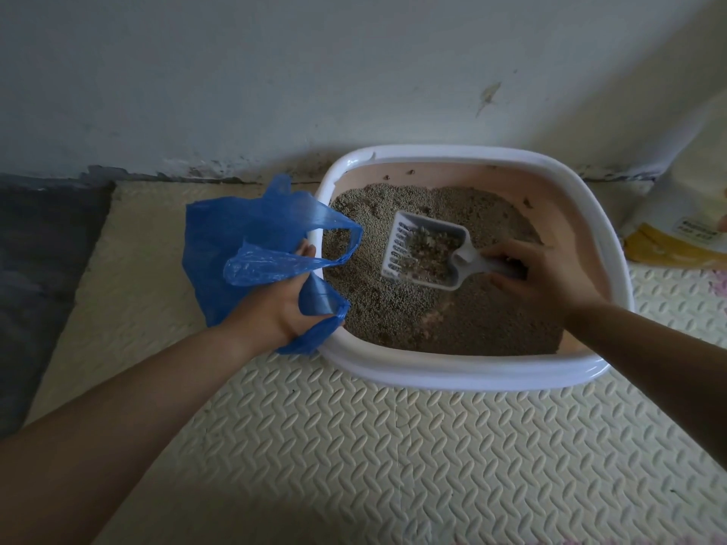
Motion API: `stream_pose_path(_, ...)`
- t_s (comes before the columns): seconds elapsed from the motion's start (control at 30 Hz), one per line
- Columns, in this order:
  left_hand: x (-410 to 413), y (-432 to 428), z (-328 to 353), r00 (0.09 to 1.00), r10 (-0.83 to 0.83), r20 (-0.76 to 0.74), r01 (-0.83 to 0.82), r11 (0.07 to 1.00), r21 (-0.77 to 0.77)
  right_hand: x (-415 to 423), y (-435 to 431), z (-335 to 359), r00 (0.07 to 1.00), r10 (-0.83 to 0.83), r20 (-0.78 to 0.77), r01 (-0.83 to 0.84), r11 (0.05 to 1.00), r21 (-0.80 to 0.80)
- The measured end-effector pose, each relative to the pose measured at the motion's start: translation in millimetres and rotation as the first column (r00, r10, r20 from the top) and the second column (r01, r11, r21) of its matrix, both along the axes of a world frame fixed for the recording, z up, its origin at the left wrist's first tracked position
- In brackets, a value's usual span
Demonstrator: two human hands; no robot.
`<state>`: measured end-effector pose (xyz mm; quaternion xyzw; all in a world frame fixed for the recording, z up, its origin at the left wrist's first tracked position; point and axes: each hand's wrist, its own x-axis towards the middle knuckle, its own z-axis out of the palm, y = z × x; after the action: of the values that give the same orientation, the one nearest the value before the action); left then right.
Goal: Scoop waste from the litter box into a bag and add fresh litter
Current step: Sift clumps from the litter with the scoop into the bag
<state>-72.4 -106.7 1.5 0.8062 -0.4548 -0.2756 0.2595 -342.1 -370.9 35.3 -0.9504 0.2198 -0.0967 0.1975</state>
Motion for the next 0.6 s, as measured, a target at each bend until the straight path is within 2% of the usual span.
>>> stream_pose_path(0.13, 0.8, -0.3, -0.1, 1.000, -0.009, 0.003, 0.009, 1.000, -0.010, 0.0, 2.8, 3.6, 1.000, 0.024, -0.003, -0.024, 1.000, -0.019)
stream_pose_path(0.27, 1.1, -0.7, 7.6, 0.996, -0.034, 0.082, 0.034, 0.999, 0.003, 1.3, 3.2, 4.6, 1.000, 0.010, -0.020, -0.010, 1.000, -0.001)
stream_pose_path(0.43, -0.8, -4.9, 54.3, 0.986, -0.114, 0.118, 0.122, 0.991, -0.059, 1.9, 6.7, 6.2, 1.000, 0.022, -0.022, -0.022, 1.000, 0.006)
stream_pose_path(0.5, -2.8, -5.4, 80.4, 0.964, -0.101, 0.247, 0.113, 0.993, -0.035, 2.0, 5.1, 5.8, 0.999, 0.001, -0.040, 0.000, 1.000, 0.031)
stream_pose_path(0.57, -2.5, -4.0, 104.6, 0.833, -0.136, 0.536, 0.171, 0.985, -0.016, 2.0, 3.1, 5.5, 0.999, -0.004, -0.052, 0.007, 0.998, 0.055)
stream_pose_path(0.6, -3.2, -2.6, 114.4, 0.771, -0.145, 0.620, 0.202, 0.979, -0.022, 2.3, 2.4, 5.8, 0.999, -0.004, -0.051, 0.007, 0.998, 0.065)
